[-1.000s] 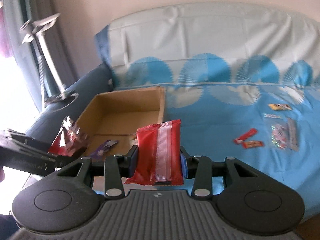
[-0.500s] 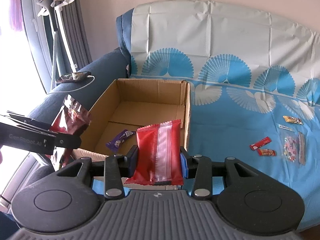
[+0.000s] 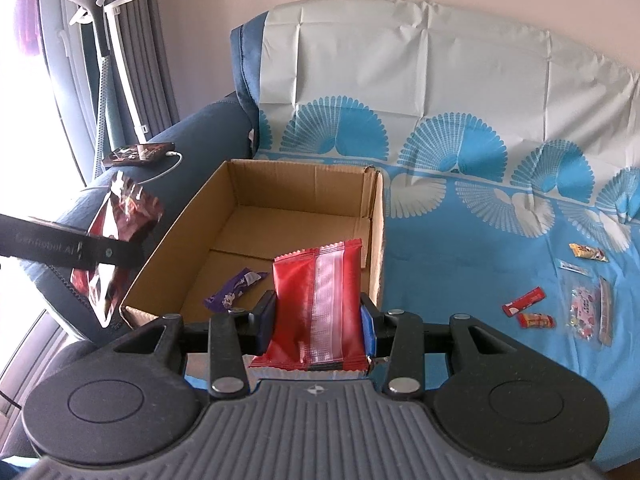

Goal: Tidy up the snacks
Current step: 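Open both grippers to drop the coffee packet and wafer pack into box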

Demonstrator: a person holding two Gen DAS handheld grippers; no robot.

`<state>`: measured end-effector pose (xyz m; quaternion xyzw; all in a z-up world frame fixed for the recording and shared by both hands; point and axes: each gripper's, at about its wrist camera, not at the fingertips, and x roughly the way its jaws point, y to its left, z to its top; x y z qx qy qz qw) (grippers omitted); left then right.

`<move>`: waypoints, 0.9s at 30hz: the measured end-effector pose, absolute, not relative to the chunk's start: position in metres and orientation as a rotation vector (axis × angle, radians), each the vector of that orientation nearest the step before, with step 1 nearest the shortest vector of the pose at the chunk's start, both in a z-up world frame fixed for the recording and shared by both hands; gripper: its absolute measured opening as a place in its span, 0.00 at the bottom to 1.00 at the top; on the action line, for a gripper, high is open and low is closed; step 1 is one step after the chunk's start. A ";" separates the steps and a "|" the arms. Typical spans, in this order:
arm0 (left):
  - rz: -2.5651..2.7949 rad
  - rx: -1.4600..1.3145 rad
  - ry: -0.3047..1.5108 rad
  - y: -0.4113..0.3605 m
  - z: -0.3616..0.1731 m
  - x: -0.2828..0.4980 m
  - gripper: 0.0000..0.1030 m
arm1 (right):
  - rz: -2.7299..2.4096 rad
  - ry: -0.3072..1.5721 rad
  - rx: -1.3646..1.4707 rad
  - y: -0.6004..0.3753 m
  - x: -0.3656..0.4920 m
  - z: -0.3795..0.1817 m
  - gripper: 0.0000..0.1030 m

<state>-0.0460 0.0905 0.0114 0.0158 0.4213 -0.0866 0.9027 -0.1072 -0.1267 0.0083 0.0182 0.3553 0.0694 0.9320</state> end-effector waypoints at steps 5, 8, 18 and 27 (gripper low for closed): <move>-0.159 0.036 0.875 0.085 0.009 -0.031 0.71 | 0.142 0.731 0.030 -0.124 -0.098 0.004 0.43; -0.159 0.051 0.882 0.081 0.005 -0.023 0.71 | 0.141 0.736 0.026 -0.123 -0.092 0.001 0.43; -0.164 0.075 0.921 0.075 -0.013 0.001 0.71 | 0.147 0.745 0.028 -0.117 -0.065 -0.006 0.43; -0.147 0.086 0.945 0.076 -0.032 0.036 0.71 | 0.180 0.778 0.020 -0.101 -0.027 -0.024 0.43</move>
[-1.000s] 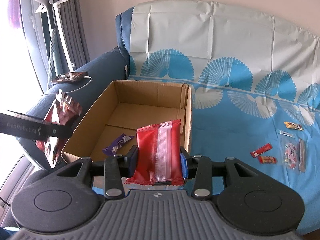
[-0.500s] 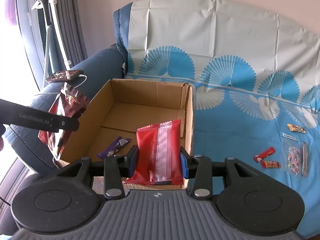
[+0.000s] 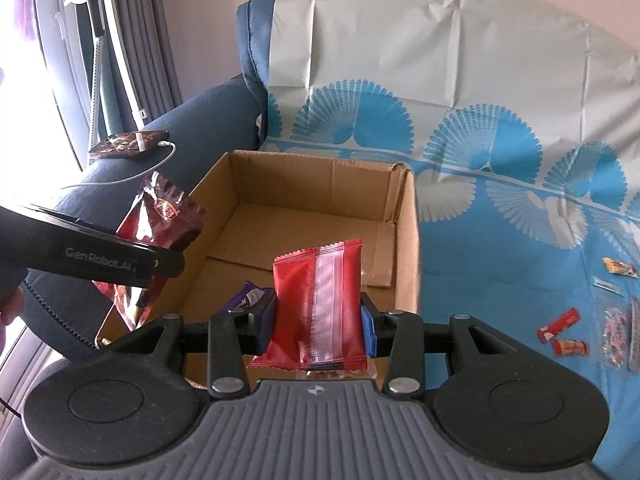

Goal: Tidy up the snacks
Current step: 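Open both grippers to drop the coffee packet and wafer pack into box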

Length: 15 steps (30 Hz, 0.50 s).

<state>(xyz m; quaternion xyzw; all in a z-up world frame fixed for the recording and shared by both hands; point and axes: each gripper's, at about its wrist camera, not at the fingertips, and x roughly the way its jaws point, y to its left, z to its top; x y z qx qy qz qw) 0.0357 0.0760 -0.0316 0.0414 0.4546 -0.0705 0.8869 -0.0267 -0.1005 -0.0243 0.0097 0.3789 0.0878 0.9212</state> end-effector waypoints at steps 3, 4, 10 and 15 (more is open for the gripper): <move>-0.144 0.088 0.957 0.074 -0.039 0.049 0.71 | 0.186 0.787 0.021 -0.096 -0.012 -0.031 0.43; -0.141 0.090 0.963 0.073 -0.042 0.053 0.71 | 0.187 0.790 0.021 -0.095 -0.007 -0.034 0.43; -0.143 0.096 0.992 0.068 -0.060 0.077 0.71 | 0.190 0.809 0.014 -0.089 0.020 -0.050 0.43; -0.148 0.124 1.011 0.064 -0.079 0.093 0.71 | 0.177 0.830 0.005 -0.089 0.037 -0.064 0.43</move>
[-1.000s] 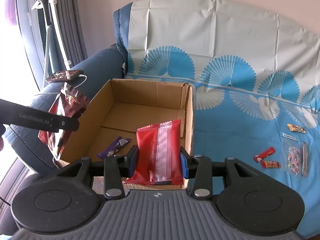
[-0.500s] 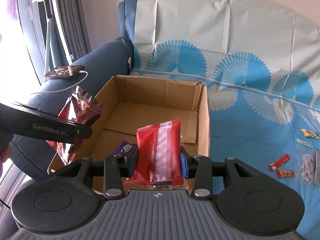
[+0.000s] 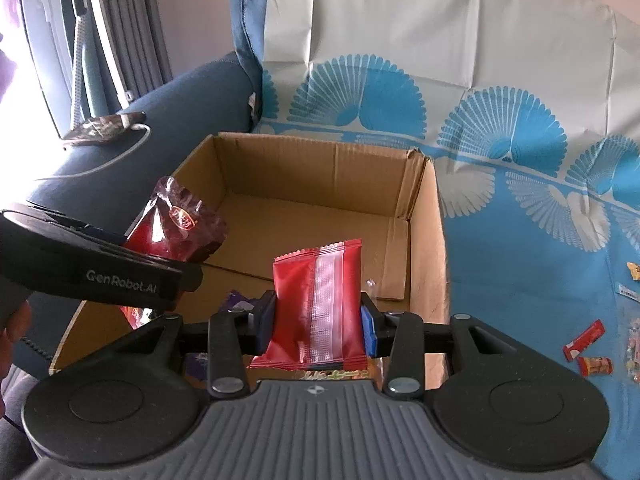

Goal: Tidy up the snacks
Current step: 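Open both grippers to drop the coffee packet and wafer pack into box, then move both open grippers from the box back over the snacks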

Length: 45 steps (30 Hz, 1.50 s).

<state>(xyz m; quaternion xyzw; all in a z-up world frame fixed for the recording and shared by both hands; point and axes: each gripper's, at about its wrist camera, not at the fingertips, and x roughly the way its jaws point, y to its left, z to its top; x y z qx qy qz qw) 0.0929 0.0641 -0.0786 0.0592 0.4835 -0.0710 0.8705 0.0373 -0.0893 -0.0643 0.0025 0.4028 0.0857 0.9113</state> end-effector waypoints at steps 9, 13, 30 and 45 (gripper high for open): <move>-0.133 0.153 1.002 0.064 -0.091 0.102 0.97 | 0.165 0.849 0.010 -0.092 0.051 -0.077 0.47; -0.103 0.146 0.998 0.071 -0.088 0.103 1.00 | 0.133 0.816 0.000 -0.096 0.049 -0.070 0.80; -0.024 0.009 0.963 0.094 -0.044 -0.012 1.00 | 0.161 0.744 0.054 -0.098 -0.053 -0.015 0.82; -0.018 0.076 0.847 0.064 -0.007 -0.064 1.00 | 0.156 0.636 0.076 -0.110 -0.112 0.012 0.84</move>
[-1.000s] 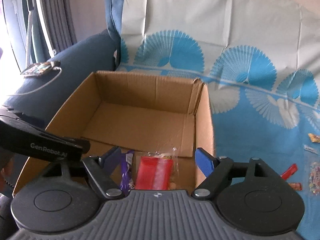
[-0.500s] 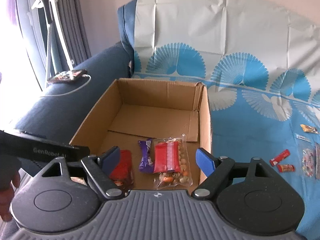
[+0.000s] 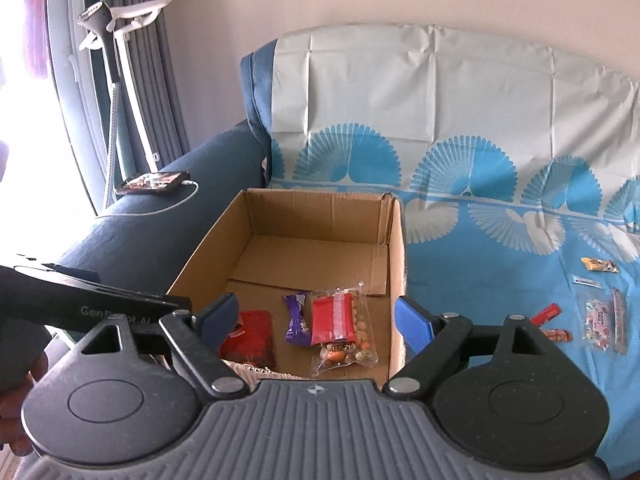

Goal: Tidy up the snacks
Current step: 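Move both open grippers from the box back over the snacks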

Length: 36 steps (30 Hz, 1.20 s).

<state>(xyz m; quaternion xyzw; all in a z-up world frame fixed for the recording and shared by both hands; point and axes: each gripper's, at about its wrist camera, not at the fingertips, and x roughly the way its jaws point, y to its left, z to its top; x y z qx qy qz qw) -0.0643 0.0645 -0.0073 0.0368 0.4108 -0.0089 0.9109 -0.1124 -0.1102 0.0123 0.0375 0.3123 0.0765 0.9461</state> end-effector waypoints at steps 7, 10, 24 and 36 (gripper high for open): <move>-0.019 0.091 0.831 0.061 0.001 -0.068 1.00 | 0.152 0.615 0.100 -0.121 -0.123 0.017 0.84; -0.018 0.104 0.823 0.057 0.003 -0.071 1.00 | 0.157 0.610 0.108 -0.123 -0.127 0.017 0.84; 0.006 0.117 0.811 0.053 0.011 -0.074 1.00 | 0.162 0.598 0.142 -0.132 -0.133 0.017 0.85; -0.015 0.163 0.811 0.030 0.015 -0.065 1.00 | 0.103 0.584 0.199 -0.164 -0.131 0.012 0.85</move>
